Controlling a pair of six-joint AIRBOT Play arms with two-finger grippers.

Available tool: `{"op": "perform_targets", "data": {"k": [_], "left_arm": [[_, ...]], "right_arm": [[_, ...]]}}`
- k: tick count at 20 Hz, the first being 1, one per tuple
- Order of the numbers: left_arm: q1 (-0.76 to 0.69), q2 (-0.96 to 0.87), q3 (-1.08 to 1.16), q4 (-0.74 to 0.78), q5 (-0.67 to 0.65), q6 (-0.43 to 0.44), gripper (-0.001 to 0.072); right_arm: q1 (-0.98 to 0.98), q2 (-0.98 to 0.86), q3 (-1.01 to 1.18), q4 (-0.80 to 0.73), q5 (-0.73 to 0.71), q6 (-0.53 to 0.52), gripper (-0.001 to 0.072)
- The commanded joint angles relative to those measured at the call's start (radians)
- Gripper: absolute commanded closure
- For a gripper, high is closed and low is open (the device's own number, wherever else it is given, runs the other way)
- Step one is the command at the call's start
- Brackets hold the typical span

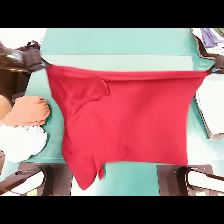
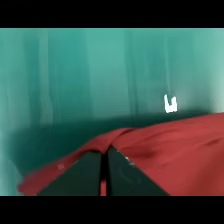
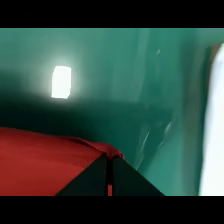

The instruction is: Fold the shirts.

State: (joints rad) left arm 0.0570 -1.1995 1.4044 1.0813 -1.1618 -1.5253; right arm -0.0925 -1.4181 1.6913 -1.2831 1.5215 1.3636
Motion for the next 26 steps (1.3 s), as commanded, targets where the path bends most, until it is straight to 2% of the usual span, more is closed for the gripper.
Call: {"op": "perform_targets", "data": {"k": [1,3,5,8,10,13,15,19,23,24,25,26], "left_arm": [[0.001,-0.216,-0.051,-0.084,0.215,0.066,0.0679],[0.001,-0.313,-0.003,-0.16,0.33,0.105,0.0679],[0.001,-0.374,0.071,-0.176,0.359,0.122,0.0679],[0.001,-0.396,0.174,-0.157,0.31,0.201,0.0679],[0.002,-0.394,0.234,-0.101,0.19,0.248,0.068],[0.001,-0.375,0.227,0.037,0.024,0.211,0.0681],[0.001,-0.356,0.154,0.083,-0.007,0.208,0.0681],[0.001,-0.345,-0.042,0.086,0.032,0.209,0.068],[0.001,-0.345,-0.15,0.087,0.087,0.186,0.0676],[0.001,-0.345,-0.154,0.093,0.08,0.161,0.0462],[0.003,-0.343,-0.152,0.093,0.063,0.125,0.021],[0.011,-0.338,-0.148,0.093,0.033,0.111,0.0216]], "right_arm": [[0.031,-0.212,0.006,0.001,-0.095,0.0,0.0697],[0.05,-0.304,0.097,0.001,-0.15,0.001,0.0697],[0.058,-0.364,0.198,0.001,-0.175,0.001,0.0697],[0.058,-0.394,0.306,0.0,-0.162,0.001,0.0697],[0.051,-0.391,0.328,-0.001,-0.114,-0.001,0.0697],[0.047,-0.346,0.219,-0.001,-0.089,-0.003,0.0698],[0.053,-0.295,0.08,0.0,-0.141,-0.003,0.0698],[0.091,-0.215,-0.182,0.0,-0.264,-0.004,0.0697],[0.137,-0.191,-0.305,0.0,-0.336,-0.003,0.0694],[0.143,-0.191,-0.317,0.001,-0.333,-0.003,0.0602],[0.143,-0.191,-0.317,0.001,-0.327,-0.001,0.0324],[0.142,-0.19,-0.312,0.007,-0.302,0.014,0.0224]]}}
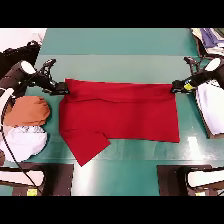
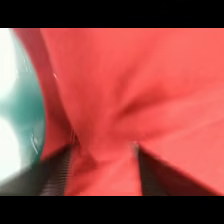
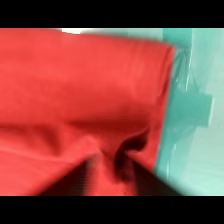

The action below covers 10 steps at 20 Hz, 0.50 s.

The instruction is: Fold the shirts.

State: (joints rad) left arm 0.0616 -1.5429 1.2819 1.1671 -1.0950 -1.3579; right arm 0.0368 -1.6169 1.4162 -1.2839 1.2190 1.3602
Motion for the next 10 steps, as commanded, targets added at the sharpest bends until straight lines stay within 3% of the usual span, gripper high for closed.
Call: {"op": "perform_targets", "data": {"k": [1,3,6,10], "left_arm": [[0.018,0.023,-0.024,0.008,-0.07,-0.056,0.0228],[0.047,0.092,-0.05,0.029,-0.14,-0.056,0.0228],[0.064,0.29,-0.234,0.119,-0.177,-0.108,0.0227],[0.061,0.564,-0.589,0.034,-0.207,-0.139,0.0227]], "right_arm": [[0.004,0.01,-0.024,0.008,0.047,0.021,0.0231],[-0.021,0.048,-0.038,0.009,0.116,0.005,0.0275],[-0.071,0.193,-0.17,0.01,0.108,0.0,0.0275],[-0.125,0.378,-0.33,0.01,0.082,-0.001,0.0275]]}}
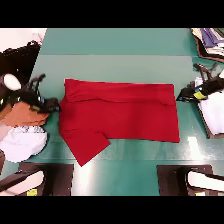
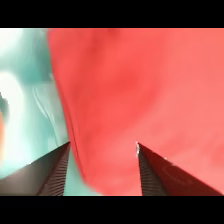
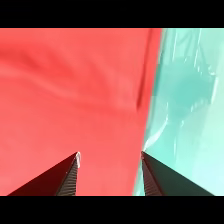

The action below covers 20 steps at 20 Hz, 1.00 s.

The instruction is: Fold the shirts.

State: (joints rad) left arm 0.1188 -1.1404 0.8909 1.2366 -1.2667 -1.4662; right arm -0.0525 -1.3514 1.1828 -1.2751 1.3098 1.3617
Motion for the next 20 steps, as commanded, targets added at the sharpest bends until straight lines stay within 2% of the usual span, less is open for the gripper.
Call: {"op": "perform_targets", "data": {"k": [1,5,10,15,16,17,20], "left_arm": [[0.003,0.215,-0.282,-0.071,-0.034,-0.046,0.0227],[0.003,0.308,-0.489,-0.14,-0.014,-0.073,0.0227],[0.003,0.308,-0.549,-0.269,0.193,-0.071,0.0227],[0.003,0.308,-0.588,-0.386,0.282,-0.034,0.0242],[0.003,0.308,-0.587,-0.388,0.279,-0.021,0.0539],[0.003,0.308,-0.587,-0.399,0.277,0.006,0.0669],[0.003,0.308,-0.552,-0.401,0.219,0.048,0.068]], "right_arm": [[-0.039,0.149,-0.126,0.001,-0.022,-0.002,0.0275],[-0.05,0.24,-0.162,0.001,-0.036,-0.021,0.0274],[-0.049,0.286,-0.163,0.001,-0.026,-0.027,0.0274],[-0.054,0.32,-0.163,-0.004,-0.005,-0.027,0.0274],[-0.068,0.313,-0.164,0.0,0.017,-0.027,0.0274],[-0.093,0.299,-0.164,0.0,0.052,-0.027,0.0274],[-0.192,0.266,-0.208,-0.002,0.153,-0.027,0.0274]]}}
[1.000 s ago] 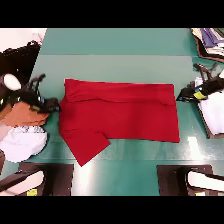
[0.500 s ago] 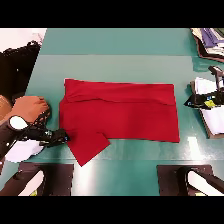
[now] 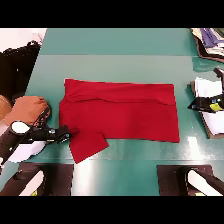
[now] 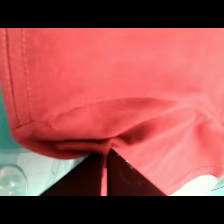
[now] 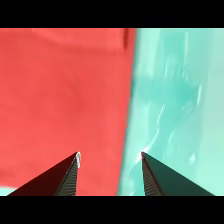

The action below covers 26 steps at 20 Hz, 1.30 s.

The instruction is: Fold the shirts.

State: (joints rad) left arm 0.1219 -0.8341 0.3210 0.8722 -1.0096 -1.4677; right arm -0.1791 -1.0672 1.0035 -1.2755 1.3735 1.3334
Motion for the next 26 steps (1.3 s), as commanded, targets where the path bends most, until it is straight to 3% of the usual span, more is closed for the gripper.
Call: {"op": "perform_targets", "data": {"k": [1,6,9,12,14,18,22,26], "left_arm": [[0.0,0.002,0.033,-0.035,-0.059,0.064,0.068],[0.0,0.002,0.072,-0.034,-0.075,0.088,0.068],[0.0,0.002,0.072,-0.034,-0.084,0.089,0.068],[0.0,0.002,0.072,-0.034,-0.084,0.09,0.068],[0.0,0.002,0.072,-0.034,-0.086,0.097,0.068],[0.0,0.002,0.076,0.02,-0.183,0.106,0.0683],[-0.021,0.021,0.076,0.076,-0.247,0.074,0.0684],[-0.146,0.228,0.082,0.129,-0.3,-0.103,0.0684]], "right_arm": [[-0.103,-0.02,-0.079,-0.001,0.094,0.001,0.0274],[-0.206,-0.063,-0.346,0.044,0.061,-0.035,0.0251],[-0.195,-0.115,-0.413,0.15,0.008,-0.054,0.0257],[-0.146,-0.152,-0.422,0.15,-0.005,-0.055,0.0266],[-0.108,-0.158,-0.422,0.148,-0.002,-0.055,0.0308],[-0.066,-0.087,-0.422,0.143,0.0,-0.079,0.0695],[-0.069,0.077,-0.401,0.011,0.062,-0.078,0.0696],[-0.069,0.233,-0.361,-0.046,0.166,-0.077,0.0697]]}}
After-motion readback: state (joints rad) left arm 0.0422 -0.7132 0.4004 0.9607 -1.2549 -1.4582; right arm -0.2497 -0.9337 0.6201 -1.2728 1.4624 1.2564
